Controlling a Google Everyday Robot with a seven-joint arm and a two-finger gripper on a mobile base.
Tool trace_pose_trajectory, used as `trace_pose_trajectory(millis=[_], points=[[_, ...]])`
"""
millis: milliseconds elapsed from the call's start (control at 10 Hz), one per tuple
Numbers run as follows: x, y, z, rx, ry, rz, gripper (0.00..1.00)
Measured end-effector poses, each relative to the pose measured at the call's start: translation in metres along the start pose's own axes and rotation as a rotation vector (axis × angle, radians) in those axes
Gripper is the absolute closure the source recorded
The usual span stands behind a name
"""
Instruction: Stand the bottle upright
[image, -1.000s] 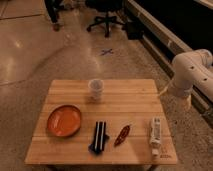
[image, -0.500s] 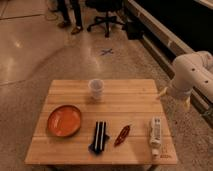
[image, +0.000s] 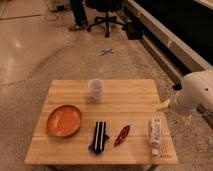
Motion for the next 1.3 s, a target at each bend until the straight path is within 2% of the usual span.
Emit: trace_pose_trajectory(millis=[600,800,1000,1300], points=[[-0.037,0.013,0.036,0.058,0.135,-0.085,0.20],[-0.049,0.015,0.047,0.068,0.155,-0.106,0.20],[-0.063,0.011,0.061,0.072,0.156,-0.145,0.20],[-0.063,0.011,0.062,0.072,0.156,-0.146,0.20]])
